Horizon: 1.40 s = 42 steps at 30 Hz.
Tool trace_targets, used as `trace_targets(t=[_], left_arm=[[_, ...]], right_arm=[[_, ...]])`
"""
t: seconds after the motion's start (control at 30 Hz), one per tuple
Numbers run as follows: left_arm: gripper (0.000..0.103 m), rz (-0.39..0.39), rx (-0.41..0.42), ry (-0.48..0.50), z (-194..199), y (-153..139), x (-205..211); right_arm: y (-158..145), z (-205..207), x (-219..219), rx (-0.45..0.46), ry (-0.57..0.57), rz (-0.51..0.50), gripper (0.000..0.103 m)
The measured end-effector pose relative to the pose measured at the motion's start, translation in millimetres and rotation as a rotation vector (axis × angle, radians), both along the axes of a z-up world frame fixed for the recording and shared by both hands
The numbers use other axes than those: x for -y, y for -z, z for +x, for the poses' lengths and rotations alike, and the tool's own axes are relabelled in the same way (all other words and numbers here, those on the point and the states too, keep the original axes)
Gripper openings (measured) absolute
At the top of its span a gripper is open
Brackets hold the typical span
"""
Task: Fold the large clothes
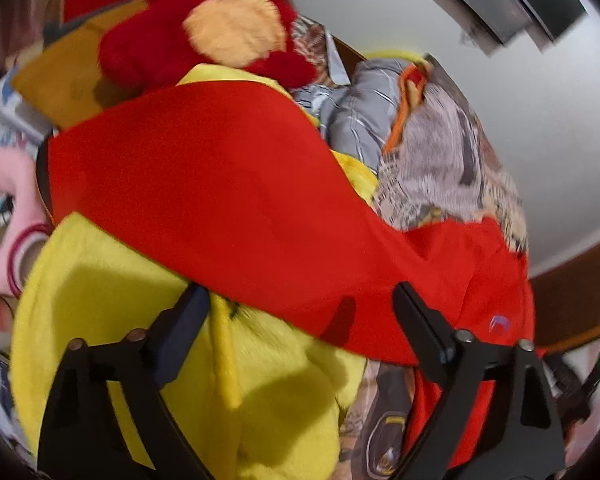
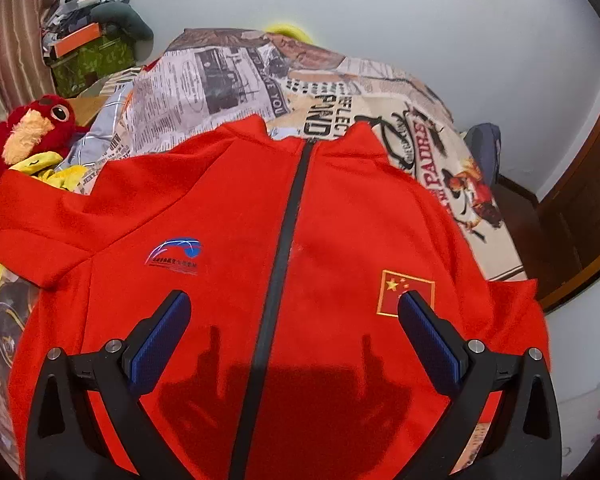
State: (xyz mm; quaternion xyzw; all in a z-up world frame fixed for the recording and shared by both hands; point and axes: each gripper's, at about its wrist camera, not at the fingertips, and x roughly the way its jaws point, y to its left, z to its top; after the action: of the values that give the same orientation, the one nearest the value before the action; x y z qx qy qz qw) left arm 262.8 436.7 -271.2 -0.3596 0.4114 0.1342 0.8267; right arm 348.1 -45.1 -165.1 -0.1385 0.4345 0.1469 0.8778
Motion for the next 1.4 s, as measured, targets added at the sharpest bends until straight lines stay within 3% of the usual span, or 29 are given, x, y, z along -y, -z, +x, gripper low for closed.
trace_targets(t=[0.17,0.23,0.33,0.53,0.67,0.8,0.97,1.03,1.2,1.27,1.3,1.33,1.4], left_arm=[[0.074,-0.024,0.013,-0.063,8.2,9.0,-22.2],[0.058,-0.010,-0.003,-0.103,12.9,9.8,-30.7],[0.038,0.055,-0.035,-0.140,17.9,2.3,-36.1],[0.014,0.240,-0.034,-0.162,24.6,-39.6,-26.6],[0.012,0.378,0.035,-0.109,41.3,-86.7,6.8],[0.008,0.467,0.115,-0.019,61.3,-129.3,53.6],[0.008,0.564,0.229,0.111,85.3,-178.4,129.5],[0.008,0.558,0.265,0.179,98.1,-190.6,161.7],[0.010,0.558,0.235,0.305,121.5,-184.0,226.2],[0.029,0.541,0.193,0.327,125.1,-171.2,240.0],[0.052,0.522,0.163,0.332,127.0,-161.1,242.6],[0.068,0.509,0.147,0.321,127.2,-153.8,241.8],[0.069,0.489,0.129,0.294,121.0,-141.8,240.6]], right_arm=[[9.0,-1.2,-6.2,-0.020,-0.029,-0.019,0.103],[9.3,-1.7,-6.4,-0.013,-0.036,-0.035,0.103],[6.1,-2.4,-3.9,0.011,-0.042,-0.058,0.103],[-6.7,-2.9,11.5,0.032,-0.033,-0.059,0.103],[-17.9,-4.7,24.7,0.051,-0.014,-0.038,0.103],[-27.8,-8.1,35.2,0.073,-0.006,-0.016,0.103],[-35.5,-11.3,50.9,0.095,-0.005,0.011,0.103],[-36.3,-12.1,59.1,0.098,-0.002,0.022,0.103],[-33.7,-14.9,80.5,0.085,0.010,0.048,0.103],[-32.7,-16.0,89.0,0.080,0.013,0.053,0.103],[-31.9,-16.6,93.1,0.076,0.016,0.051,0.103],[-31.3,-16.1,96.9,0.074,0.020,0.048,0.103],[-30.7,-16.9,102.0,0.075,0.029,0.042,0.103]])
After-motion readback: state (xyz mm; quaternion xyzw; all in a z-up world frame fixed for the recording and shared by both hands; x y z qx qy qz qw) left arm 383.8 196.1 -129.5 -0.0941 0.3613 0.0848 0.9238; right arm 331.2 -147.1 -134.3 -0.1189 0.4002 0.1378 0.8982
